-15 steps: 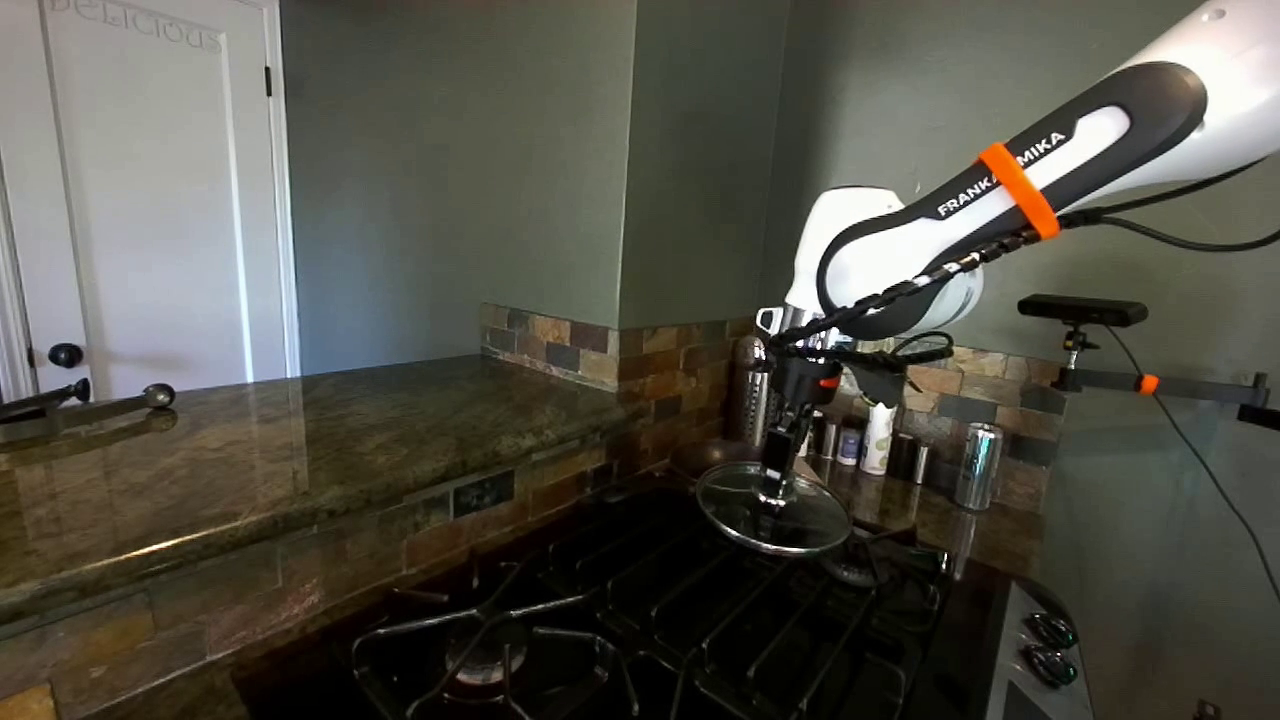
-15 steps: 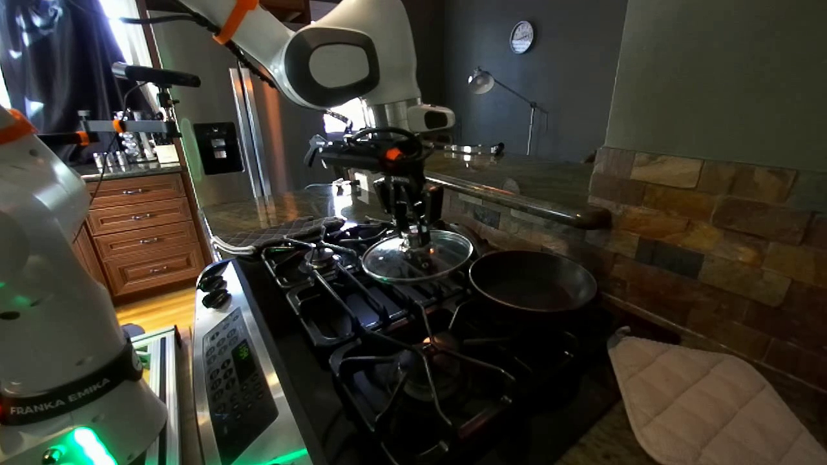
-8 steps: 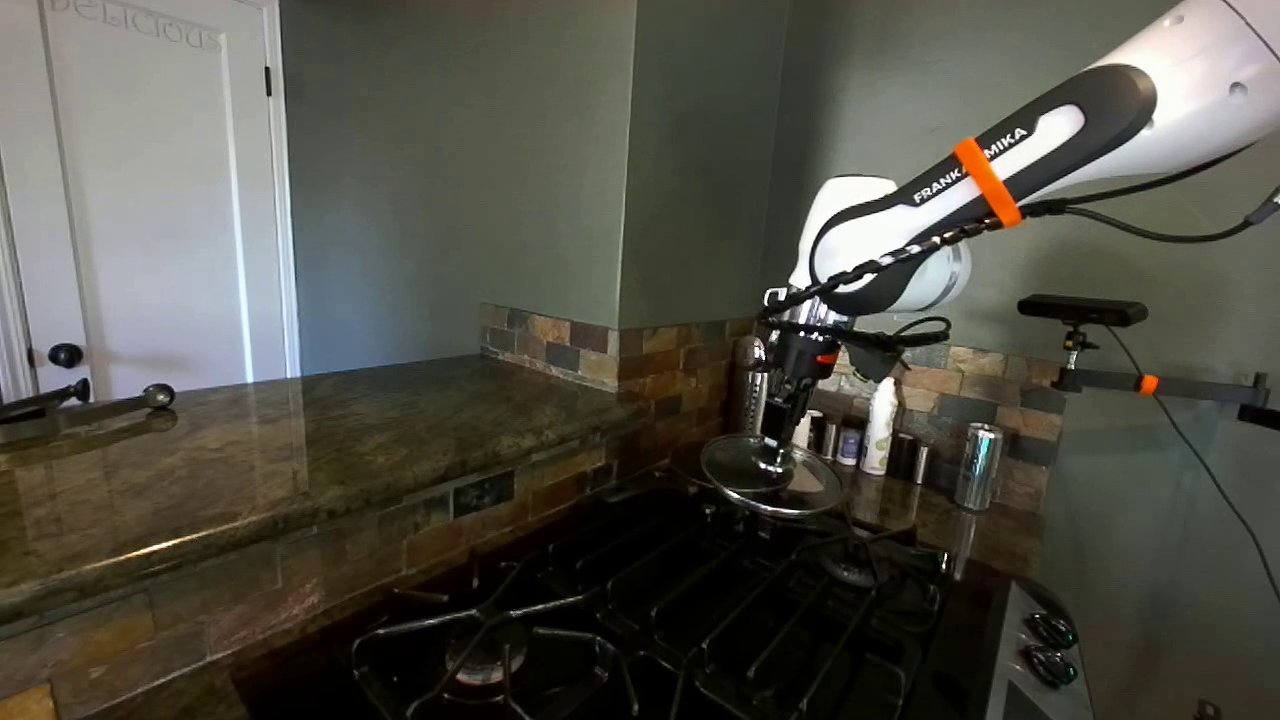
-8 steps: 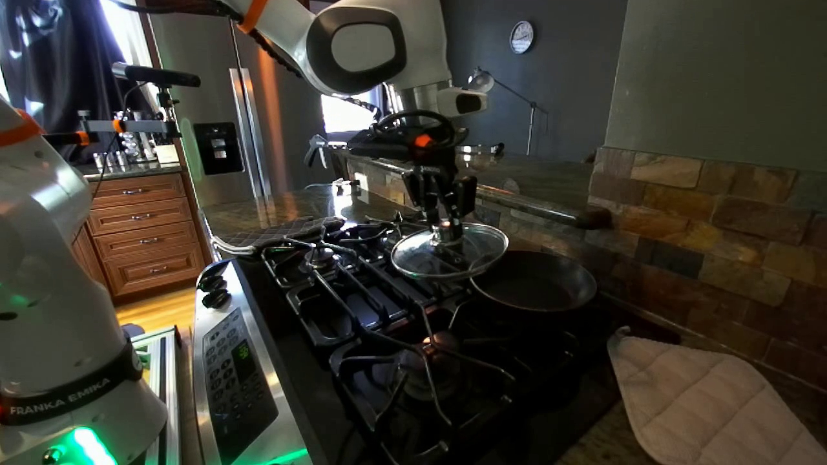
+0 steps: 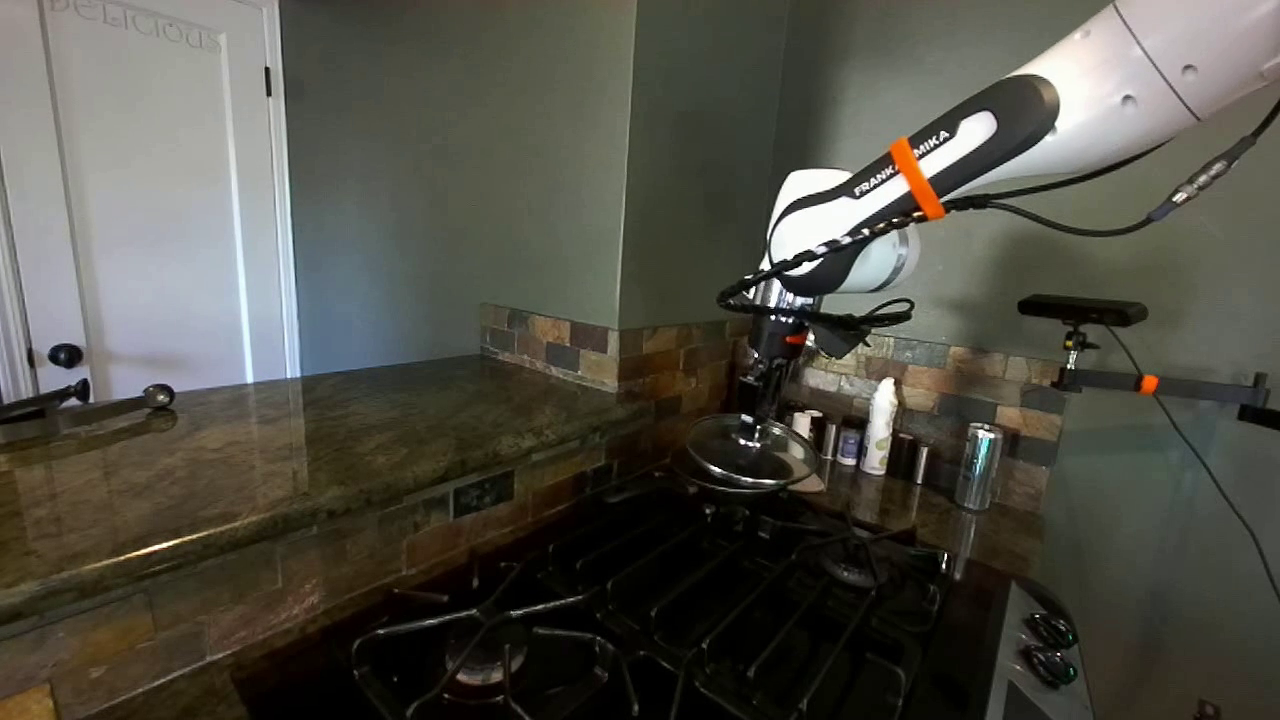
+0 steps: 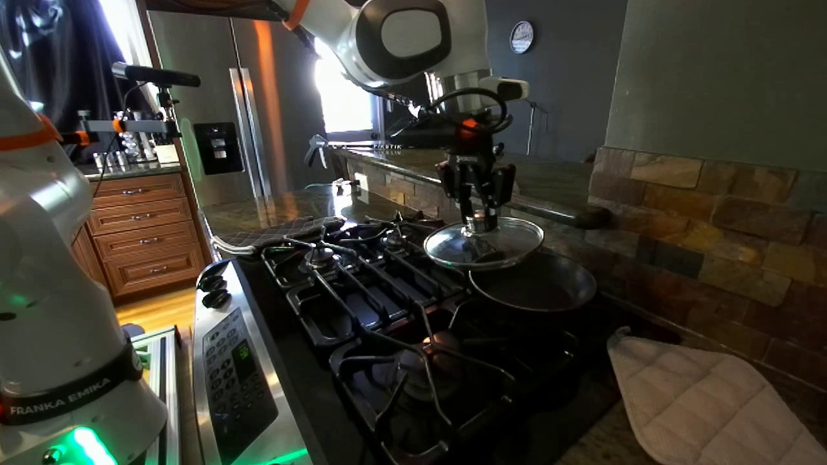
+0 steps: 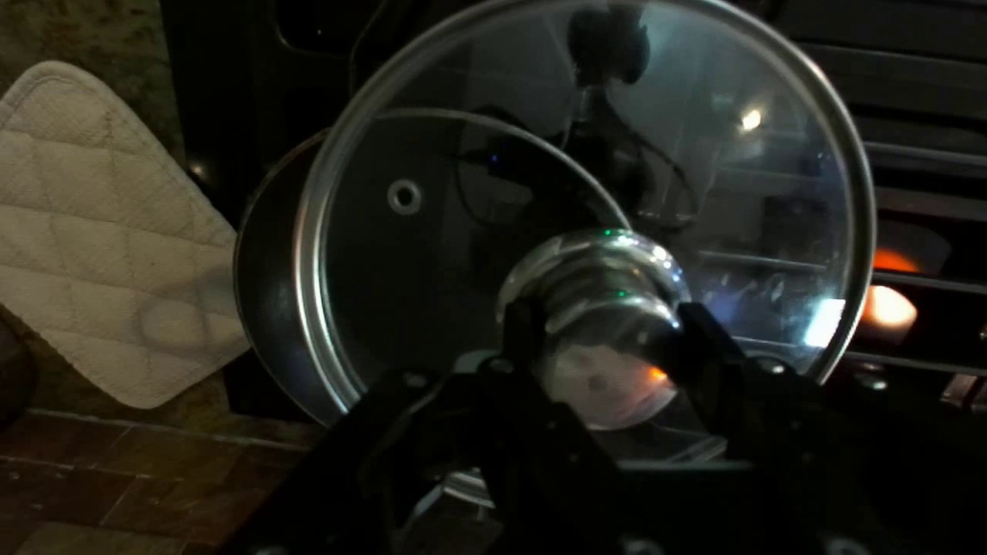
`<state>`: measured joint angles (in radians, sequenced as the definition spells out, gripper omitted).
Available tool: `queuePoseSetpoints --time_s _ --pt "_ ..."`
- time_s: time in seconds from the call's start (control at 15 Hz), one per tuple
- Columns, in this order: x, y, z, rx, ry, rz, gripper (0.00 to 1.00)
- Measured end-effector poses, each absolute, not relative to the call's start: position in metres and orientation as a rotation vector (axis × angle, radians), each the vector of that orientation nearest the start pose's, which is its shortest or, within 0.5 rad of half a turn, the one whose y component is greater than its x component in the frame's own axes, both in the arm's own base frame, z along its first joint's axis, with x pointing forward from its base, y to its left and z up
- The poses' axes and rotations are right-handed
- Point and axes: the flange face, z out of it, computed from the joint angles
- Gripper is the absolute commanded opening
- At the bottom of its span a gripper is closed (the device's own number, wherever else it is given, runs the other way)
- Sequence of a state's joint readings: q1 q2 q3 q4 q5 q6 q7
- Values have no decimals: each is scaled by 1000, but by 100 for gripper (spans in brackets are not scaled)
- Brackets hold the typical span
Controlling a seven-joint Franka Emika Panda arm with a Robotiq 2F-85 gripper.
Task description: Move the black pan to the right then put the lid on top
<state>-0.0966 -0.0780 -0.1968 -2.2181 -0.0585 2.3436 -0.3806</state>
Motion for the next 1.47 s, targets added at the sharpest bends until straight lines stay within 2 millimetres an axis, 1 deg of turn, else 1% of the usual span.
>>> queuePoseSetpoints --time_s 0.2,0.47,0.93,1.2,1.47 --pt "527 -168 429 -3219 -174 -260 23" --pt "546 -183 420 -3206 -135 -250 23" --pt "563 -206 402 -3165 -39 -249 23" --pt "572 -213 397 -3149 0 -258 23" --pt "582 -216 394 -3134 20 -271 23"
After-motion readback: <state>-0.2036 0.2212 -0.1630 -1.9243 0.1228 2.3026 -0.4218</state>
